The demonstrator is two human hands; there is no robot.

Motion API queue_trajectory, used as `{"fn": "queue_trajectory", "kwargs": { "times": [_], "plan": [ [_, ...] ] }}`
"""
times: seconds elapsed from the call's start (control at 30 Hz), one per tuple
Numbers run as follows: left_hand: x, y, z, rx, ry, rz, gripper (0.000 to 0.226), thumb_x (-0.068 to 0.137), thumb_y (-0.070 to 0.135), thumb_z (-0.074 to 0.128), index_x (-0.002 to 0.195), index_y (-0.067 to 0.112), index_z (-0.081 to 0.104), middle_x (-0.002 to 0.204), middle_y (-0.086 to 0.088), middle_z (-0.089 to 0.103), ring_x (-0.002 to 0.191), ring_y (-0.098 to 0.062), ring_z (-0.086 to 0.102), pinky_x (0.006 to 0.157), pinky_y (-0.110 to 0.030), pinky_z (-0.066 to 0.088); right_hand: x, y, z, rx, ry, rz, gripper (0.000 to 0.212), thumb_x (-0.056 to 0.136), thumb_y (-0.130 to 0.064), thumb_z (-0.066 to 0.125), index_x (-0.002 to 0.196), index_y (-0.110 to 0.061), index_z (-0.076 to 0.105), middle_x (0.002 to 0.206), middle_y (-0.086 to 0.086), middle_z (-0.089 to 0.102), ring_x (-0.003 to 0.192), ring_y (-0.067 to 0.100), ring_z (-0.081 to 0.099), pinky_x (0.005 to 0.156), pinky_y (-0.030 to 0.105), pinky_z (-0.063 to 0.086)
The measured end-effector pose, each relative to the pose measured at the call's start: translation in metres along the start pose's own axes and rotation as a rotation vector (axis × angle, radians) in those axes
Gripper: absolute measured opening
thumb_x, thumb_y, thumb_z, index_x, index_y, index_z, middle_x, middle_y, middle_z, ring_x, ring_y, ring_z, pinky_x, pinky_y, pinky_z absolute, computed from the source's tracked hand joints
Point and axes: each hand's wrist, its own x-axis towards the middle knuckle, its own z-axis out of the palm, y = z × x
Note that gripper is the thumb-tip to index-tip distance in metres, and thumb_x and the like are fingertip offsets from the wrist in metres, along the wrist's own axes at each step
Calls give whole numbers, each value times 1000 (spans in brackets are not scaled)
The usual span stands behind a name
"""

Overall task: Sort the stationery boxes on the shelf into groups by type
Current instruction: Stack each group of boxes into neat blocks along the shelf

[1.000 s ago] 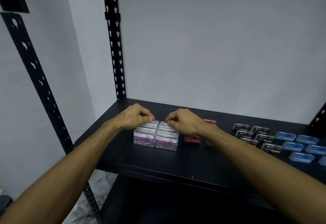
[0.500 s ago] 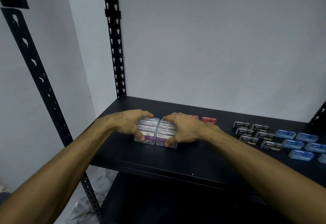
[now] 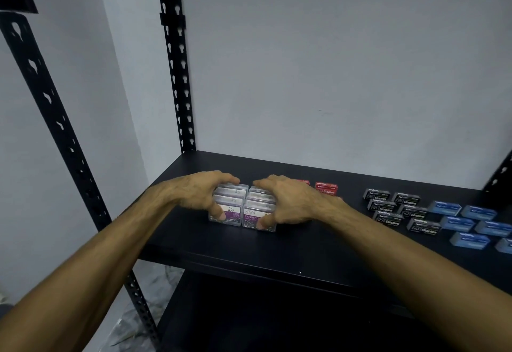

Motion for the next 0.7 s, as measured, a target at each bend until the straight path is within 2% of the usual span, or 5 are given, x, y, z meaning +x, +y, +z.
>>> {"fn": "queue_trajectory", "kwargs": {
  "times": [0.1, 0.2, 0.33, 0.5, 0.7],
  "plan": [
    [-7, 3, -7, -10, 1, -4, 105, 68, 42, 87, 153, 36, 24, 145, 7, 39, 124, -12, 44, 105, -30, 39, -8, 3, -6, 1, 61, 7, 103, 73, -70, 69, 155, -26, 25, 155, -1, 35, 137, 20, 39, 109, 44, 38],
    [-17, 17, -19, -8, 57, 8, 107, 68, 56, 81, 154, 38, 20, 157, 6, 28, 138, -17, 35, 113, -36, 32, -22, 11, -18, 76, 119, 36, 88, 80, -71, 62, 152, -30, 32, 153, -4, 37, 136, 17, 40, 108, 44, 39],
    [-17, 48, -24, -68, 202, 69, 87, 75, 64, 70, 150, 37, 35, 154, 8, 39, 136, -14, 41, 111, -36, 36, -43, 28, -31, 143, 212, 91, 62, 89, -61, 57, 142, -29, 48, 141, -5, 49, 123, 15, 50, 102, 41, 44],
    [3, 91, 0, -44, 312, 199, 45, 88, 45, 68, 130, 29, 60, 126, 6, 64, 109, -5, 58, 95, -28, 48, -72, 52, -38, 78, 239, 176, 38, 95, -40, 58, 129, -25, 60, 126, -4, 61, 103, 10, 56, 91, 37, 49],
    [31, 136, 33, 155, 263, 268, 35, 91, 34, 67, 124, 23, 64, 122, 5, 66, 109, -10, 60, 96, -35, 50, -99, 72, -23, 1, 100, 263, 25, 91, -30, 63, 116, -25, 65, 108, -7, 62, 96, 13, 59, 82, 32, 50]
  ]
}}
